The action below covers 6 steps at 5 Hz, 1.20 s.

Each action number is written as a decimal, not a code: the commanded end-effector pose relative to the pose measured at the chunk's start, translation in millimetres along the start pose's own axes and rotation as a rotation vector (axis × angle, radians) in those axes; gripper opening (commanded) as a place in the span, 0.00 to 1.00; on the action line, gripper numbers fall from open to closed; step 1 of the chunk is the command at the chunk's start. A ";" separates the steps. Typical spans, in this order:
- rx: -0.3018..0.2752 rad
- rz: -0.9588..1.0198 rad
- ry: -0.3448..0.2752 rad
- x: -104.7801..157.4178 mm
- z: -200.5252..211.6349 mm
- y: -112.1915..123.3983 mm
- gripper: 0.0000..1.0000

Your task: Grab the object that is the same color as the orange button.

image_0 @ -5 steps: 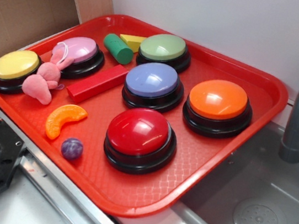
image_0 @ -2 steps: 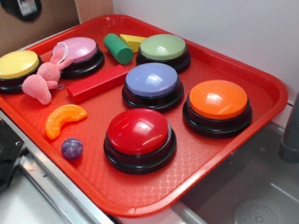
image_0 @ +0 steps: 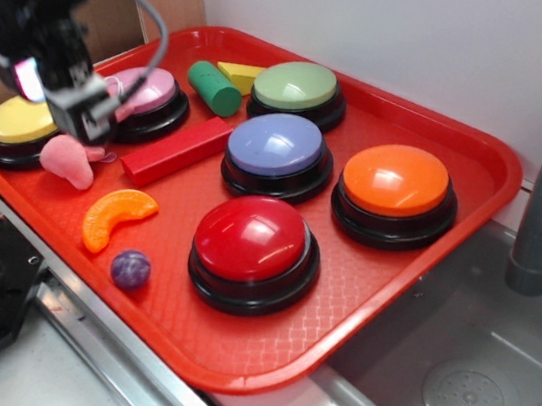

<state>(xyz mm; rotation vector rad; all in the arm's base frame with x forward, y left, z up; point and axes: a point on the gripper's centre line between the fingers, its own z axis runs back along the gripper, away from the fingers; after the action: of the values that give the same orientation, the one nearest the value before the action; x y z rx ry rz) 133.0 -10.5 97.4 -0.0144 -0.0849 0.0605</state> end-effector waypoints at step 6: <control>-0.031 0.149 0.024 3.0 -96.1 5.7 0.00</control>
<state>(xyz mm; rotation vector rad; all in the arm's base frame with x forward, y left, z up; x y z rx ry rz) 149.3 -6.7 7.2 -0.0581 -0.0795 0.2167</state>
